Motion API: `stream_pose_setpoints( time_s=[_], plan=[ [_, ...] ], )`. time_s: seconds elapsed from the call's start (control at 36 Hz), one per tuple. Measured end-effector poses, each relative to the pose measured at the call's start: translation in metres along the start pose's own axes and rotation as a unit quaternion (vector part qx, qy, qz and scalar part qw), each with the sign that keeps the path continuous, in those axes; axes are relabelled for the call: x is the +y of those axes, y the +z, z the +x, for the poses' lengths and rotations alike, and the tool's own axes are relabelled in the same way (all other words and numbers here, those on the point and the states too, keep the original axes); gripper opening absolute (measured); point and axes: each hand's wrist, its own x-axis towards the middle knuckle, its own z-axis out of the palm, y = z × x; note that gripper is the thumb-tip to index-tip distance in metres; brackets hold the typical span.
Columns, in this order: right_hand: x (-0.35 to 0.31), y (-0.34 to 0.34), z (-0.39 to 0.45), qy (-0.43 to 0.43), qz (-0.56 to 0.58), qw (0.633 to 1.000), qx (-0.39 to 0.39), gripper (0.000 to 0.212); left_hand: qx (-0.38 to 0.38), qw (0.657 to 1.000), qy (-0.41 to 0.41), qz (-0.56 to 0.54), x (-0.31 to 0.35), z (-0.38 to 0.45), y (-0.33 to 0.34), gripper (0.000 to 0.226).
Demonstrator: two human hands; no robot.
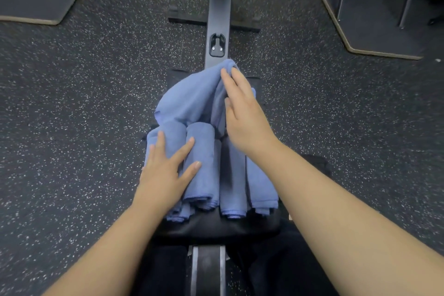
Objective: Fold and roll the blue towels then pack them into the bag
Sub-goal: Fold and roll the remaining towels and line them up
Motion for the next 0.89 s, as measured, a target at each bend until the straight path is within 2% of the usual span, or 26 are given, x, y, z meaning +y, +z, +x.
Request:
stream_pose_setpoints(
  time_s=[0.25, 0.5, 0.64, 0.89],
  plan=[
    [-0.023, -0.027, -0.010, -0.020, 0.007, 1.000, 0.016, 0.056, -0.049, 0.998, -0.022, 0.025, 0.008, 0.000, -0.006, 0.060],
    [-0.052, -0.065, -0.002, -0.027, 0.009, 0.998, 0.061, 0.056, -0.119, 0.990, -0.035, 0.070, 0.014, 0.005, -0.018, 0.062],
    [-0.070, -0.090, 0.000, -0.019, 0.036, 0.997, 0.063, 0.059, -0.131, 0.985, -0.046, 0.106, 0.022, 0.002, -0.022, 0.061],
    [-0.096, -0.133, -0.001, -0.051, 0.008, 0.995, 0.086, 0.061, -0.172, 0.970, -0.034, 0.168, 0.037, -0.004, -0.038, 0.067]
  ],
)
